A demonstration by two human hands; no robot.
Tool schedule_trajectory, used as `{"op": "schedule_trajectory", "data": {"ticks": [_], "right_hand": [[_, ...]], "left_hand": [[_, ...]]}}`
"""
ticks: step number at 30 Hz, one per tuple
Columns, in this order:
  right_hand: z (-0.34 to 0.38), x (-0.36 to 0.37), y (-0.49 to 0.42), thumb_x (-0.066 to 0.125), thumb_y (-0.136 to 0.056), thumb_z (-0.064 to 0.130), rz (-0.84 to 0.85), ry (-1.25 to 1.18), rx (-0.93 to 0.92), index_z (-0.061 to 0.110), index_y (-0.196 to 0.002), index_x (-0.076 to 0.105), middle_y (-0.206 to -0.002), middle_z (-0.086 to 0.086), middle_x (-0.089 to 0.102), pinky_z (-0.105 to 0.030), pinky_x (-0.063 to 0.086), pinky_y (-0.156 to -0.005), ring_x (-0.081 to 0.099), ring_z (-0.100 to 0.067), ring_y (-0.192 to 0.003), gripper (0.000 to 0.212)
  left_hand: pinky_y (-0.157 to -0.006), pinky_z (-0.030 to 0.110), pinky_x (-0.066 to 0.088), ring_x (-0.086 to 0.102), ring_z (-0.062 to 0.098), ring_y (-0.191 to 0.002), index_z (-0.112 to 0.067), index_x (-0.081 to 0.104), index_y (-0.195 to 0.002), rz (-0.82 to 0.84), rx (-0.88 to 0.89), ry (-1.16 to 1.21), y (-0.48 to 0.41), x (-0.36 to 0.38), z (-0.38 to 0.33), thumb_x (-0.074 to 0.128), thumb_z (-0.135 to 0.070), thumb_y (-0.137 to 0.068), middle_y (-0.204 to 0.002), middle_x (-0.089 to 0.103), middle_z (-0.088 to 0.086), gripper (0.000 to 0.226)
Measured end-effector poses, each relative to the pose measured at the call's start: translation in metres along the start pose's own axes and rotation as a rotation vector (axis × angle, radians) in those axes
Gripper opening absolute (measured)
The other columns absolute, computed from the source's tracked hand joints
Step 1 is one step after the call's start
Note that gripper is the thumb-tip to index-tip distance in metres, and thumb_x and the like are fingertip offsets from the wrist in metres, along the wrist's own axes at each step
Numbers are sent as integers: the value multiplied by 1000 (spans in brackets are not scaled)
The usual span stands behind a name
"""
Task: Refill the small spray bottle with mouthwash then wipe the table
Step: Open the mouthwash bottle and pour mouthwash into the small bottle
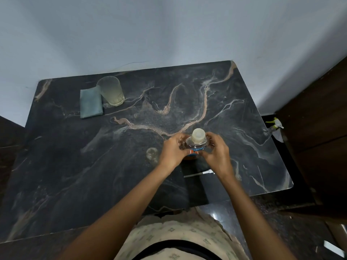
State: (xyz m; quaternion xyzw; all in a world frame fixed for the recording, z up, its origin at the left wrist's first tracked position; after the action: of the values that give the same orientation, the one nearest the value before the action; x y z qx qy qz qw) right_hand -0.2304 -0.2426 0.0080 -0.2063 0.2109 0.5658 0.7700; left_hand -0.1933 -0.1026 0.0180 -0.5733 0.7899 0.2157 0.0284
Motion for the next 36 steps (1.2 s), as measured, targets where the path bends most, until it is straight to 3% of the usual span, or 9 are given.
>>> {"op": "schedule_trajectory", "data": {"ticks": [5, 8, 10, 14, 16, 21, 24, 28, 36], "right_hand": [[0, 0, 7, 80, -62, 0, 9, 7, 10, 5, -108, 56, -100, -3, 56, 1, 37, -77, 52, -10, -88, 52], [1, 0, 7, 79, -63, 0, 38, 41, 16, 3, -110, 55, -103, -8, 56, 2, 35, -76, 50, -10, -89, 52], [3, 0, 6, 79, -63, 1, 93, 72, 27, 2, -113, 54, -107, -12, 55, 1, 36, -77, 50, -12, -92, 56], [13, -8, 3, 81, -59, 5, 302, 158, 26, 10, -125, 46, -123, -10, 47, -28, 37, -94, 46, -24, -113, 74], [26, -16, 1, 82, -60, 10, 316, 147, 6, 12, -125, 47, -124, -6, 46, -32, 36, -97, 43, -22, -115, 73], [55, -24, -7, 77, -69, 24, 215, 88, -19, 18, -98, 60, -94, 8, 48, -28, 43, -81, 51, -15, -94, 35], [61, -21, -11, 76, -70, 25, 191, 133, -22, 15, -92, 60, -86, 10, 45, -20, 41, -71, 49, -12, -86, 29], [68, -22, -12, 77, -70, 19, 185, 172, -36, 10, -93, 63, -88, 5, 48, -10, 35, -65, 48, -9, -82, 28], [81, -24, -11, 64, -77, -6, 348, 247, -146, 5, -107, 64, -111, -8, 59, -18, 40, -80, 55, -20, -102, 32]], "left_hand": [[-75, 6, 45, 58, 8, -94, -7, 59, -107, 3, 12, 19, 7, 2, 1, 73, 4, -68, -104, 64, 3, 43], [-73, 2, 44, 58, 7, -93, -8, 58, -107, 3, 10, 30, 8, 2, 4, 72, 4, -69, -103, 64, 1, 43], [-75, 4, 45, 59, 8, -94, -9, 58, -108, 6, 13, 44, 9, 2, 5, 71, 5, -70, -105, 65, 3, 43], [-89, 27, 50, 63, 15, -99, -13, 58, -106, -5, 29, 41, 8, 2, 10, 71, 6, -69, -106, 66, 5, 44], [-91, 32, 51, 63, 15, -99, -14, 58, -108, 4, 48, 33, 7, 2, 10, 74, 1, -67, -107, 67, 5, 46], [-85, 21, 49, 63, 11, -96, -16, 59, -111, 9, 96, 24, 9, 2, 4, 78, -10, -66, -105, 67, 1, 49], [-80, 18, 50, 64, 11, -91, -15, 62, -109, -25, 113, 8, 9, 1, 2, 77, -9, -67, -100, 69, 3, 45], [-77, 12, 49, 65, 10, -89, -13, 63, -108, -28, 121, 5, 9, 0, 1, 77, -8, -67, -98, 70, 2, 44], [-79, 10, 48, 63, 7, -88, -10, 64, -107, -33, 118, 14, 9, 0, 0, 78, -6, -64, -100, 69, 3, 45]]}}
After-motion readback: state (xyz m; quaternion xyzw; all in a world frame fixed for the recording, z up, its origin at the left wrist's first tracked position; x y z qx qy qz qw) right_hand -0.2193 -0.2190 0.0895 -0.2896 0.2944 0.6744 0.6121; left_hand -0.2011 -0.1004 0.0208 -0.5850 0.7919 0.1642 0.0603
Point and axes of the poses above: each hand's wrist, its own y-axis away from the middle knuckle, its own x-axis out of the palm, z = x × y, the point moved 4 cm from there along -y, towards the middle knuckle
